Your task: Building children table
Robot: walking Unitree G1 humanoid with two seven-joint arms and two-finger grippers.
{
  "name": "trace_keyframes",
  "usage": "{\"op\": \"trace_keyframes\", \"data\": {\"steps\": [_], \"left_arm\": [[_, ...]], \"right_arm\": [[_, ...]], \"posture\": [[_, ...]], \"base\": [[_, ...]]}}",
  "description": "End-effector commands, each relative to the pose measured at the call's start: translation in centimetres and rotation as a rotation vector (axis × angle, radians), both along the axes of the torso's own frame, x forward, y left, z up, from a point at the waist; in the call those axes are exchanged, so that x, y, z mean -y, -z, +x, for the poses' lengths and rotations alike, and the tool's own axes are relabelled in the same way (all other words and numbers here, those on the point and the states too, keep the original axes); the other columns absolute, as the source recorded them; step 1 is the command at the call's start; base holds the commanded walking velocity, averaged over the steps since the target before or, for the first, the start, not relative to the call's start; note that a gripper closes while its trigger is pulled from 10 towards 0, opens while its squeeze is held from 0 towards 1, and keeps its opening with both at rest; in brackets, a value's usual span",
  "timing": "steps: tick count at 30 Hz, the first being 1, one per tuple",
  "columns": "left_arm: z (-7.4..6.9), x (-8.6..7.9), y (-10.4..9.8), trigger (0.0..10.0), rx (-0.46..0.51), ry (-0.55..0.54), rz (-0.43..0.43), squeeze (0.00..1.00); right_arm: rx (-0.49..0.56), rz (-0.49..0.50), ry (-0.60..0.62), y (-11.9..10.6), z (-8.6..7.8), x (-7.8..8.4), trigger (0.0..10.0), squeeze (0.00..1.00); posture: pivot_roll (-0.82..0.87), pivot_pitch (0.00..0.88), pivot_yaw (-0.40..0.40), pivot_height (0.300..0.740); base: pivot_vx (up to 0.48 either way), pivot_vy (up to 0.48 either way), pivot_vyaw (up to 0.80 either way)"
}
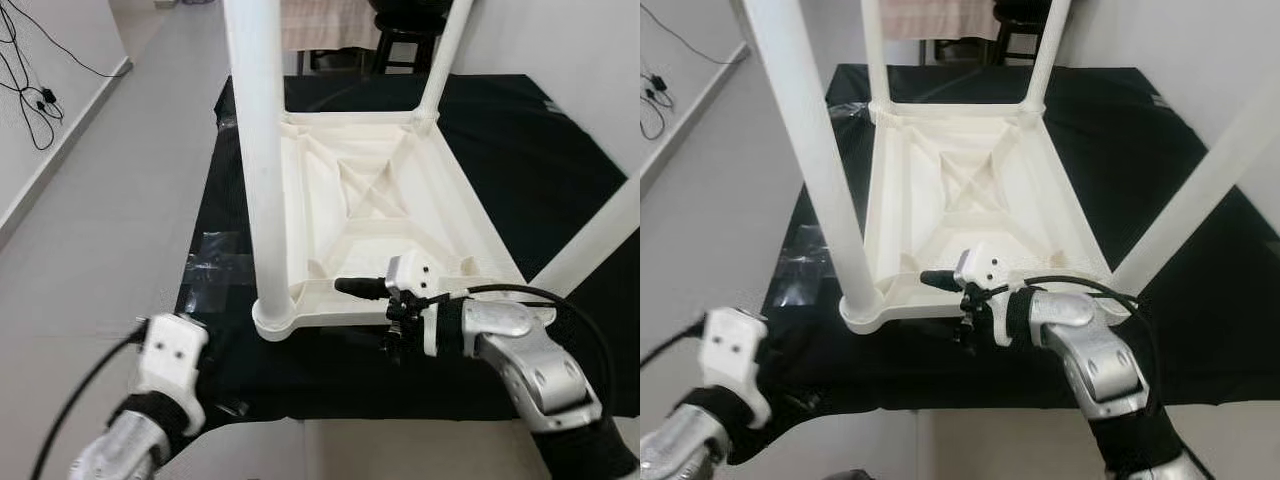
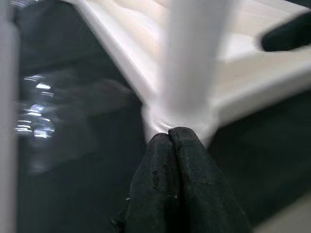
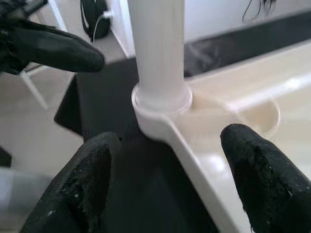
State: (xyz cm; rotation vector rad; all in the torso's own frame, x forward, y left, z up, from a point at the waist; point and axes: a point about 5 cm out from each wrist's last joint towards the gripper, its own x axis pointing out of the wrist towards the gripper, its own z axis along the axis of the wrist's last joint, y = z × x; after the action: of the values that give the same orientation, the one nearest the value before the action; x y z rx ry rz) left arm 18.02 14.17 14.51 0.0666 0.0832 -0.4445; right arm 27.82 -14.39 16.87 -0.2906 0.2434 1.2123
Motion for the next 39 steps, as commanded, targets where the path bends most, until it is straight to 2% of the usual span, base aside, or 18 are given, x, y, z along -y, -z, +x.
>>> {"op": "trace_keyframes", "data": {"steps": [1, 5, 6, 7, 9, 13, 14, 17, 18, 26, 30, 33, 35, 38, 39], "left_arm": [[-0.3, 0.4, 0.3, 10.0, -0.014, 0.04, -0.001, 0.0], [-0.5, 0.7, 0.5, 10.0, -0.025, 0.067, -0.01, 0.0], [-0.5, 0.7, 0.6, 10.0, -0.023, 0.068, -0.012, 0.0], [-0.5, 0.7, 0.6, 10.0, -0.023, 0.068, -0.012, 0.0], [-0.5, 0.6, 0.6, 10.0, -0.01, 0.071, -0.006, 0.0], [-0.5, 0.5, 0.7, 10.0, -0.001, 0.075, -0.002, 0.0], [-0.5, 0.5, 0.7, 10.0, 0.005, 0.077, 0.002, 0.0], [-0.6, 0.4, 0.7, 10.0, 0.009, 0.078, 0.007, 0.0], [-0.7, 0.4, 0.8, 10.0, 0.013, 0.078, 0.016, 0.0], [-0.8, 0.4, 0.9, 10.0, 0.019, 0.08, 0.023, 0.0], [-0.8, 0.4, 0.9, 10.0, 0.023, 0.085, 0.027, 0.0], [-0.8, 0.4, 1.0, 10.0, 0.028, 0.088, 0.028, 0.0], [-0.8, 0.4, 1.0, 10.0, 0.029, 0.088, 0.029, 0.0], [-0.8, 0.4, 1.0, 10.0, 0.033, 0.091, 0.03, 0.0], [-0.7, 0.5, 1.0, 10.0, 0.037, 0.093, 0.03, 0.0]], "right_arm": [[-0.016, -0.029, -0.031, 0.2, 0.2, 0.2, 10.0, 0.0], [-0.06, -0.048, -0.128, 0.1, 0.6, 0.6, 10.0, 0.0], [-0.11, -0.012, -0.227, -0.3, 0.1, 0.7, 10.0, 0.0], [-0.11, -0.012, -0.227, -0.3, 0.1, 0.7, 10.0, 0.0], [-0.175, 0.005, -0.361, -0.7, -0.3, 0.8, 10.0, 0.0], [-0.199, -0.02, -0.405, -0.5, -0.2, 0.8, 10.0, 0.0], [-0.206, -0.054, -0.417, -0.2, -0.1, 0.7, 10.0, 0.0], [-0.195, -0.107, -0.4, 0.3, 0.2, 0.5, 10.0, 0.0], [-0.147, -0.19, -0.301, 1.2, 1.6, -0.1, 10.0, 0.0], [-0.096, -0.244, -0.212, 1.2, 2.5, -0.1, 10.0, 0.0], [-0.061, -0.232, -0.201, 0.5, 2.6, -0.4, 10.0, 0.0], [-0.028, -0.15, -0.229, -0.2, 2.3, -1.5, 10.0, 0.0], [-0.018, -0.132, -0.235, -0.3, 2.2, -1.8, 10.0, 0.0], [0.013, -0.083, -0.237, -0.4, 2.2, -3.2, 10.0, 0.0], [0.03, -0.059, -0.216, -0.1, 2.3, -4.8, 10.0, 0.0]], "posture": [[0.06, 0.106, -0.006, 0.74], [0.07, 0.104, -0.016, 0.74], [0.07, 0.103, -0.021, 0.74], [0.07, 0.103, -0.021, 0.74], [0.08, 0.104, -0.024, 0.74], [0.08, 0.107, -0.028, 0.74], [0.08, 0.107, -0.027, 0.74], [0.09, 0.109, -0.027, 0.74], [0.09, 0.109, -0.027, 0.74], [0.09, 0.112, -0.02, 0.74], [0.09, 0.111, -0.017, 0.74], [0.09, 0.107, -0.015, 0.74], [0.09, 0.107, -0.015, 0.74], [0.08, 0.105, -0.017, 0.74], [0.08, 0.105, -0.018, 0.74]], "base": [[0.0, 0.0, 0.0], [0.0, 0.0, 0.0], [0.0, 0.0, 0.0], [0.0, 0.0, 0.0], [0.0, 0.0, 0.0], [0.0, 0.0, 0.0], [0.0, 0.0, 0.0], [0.0, 0.0, 0.0], [0.0, 0.0, 0.0], [0.0, 0.0, 0.0], [0.0, 0.0, 0.0], [0.0, 0.0, 0.0], [0.0, 0.0, 0.0], [0.0, 0.0, 0.0], [0.0, 0.0, 0.0]]}}
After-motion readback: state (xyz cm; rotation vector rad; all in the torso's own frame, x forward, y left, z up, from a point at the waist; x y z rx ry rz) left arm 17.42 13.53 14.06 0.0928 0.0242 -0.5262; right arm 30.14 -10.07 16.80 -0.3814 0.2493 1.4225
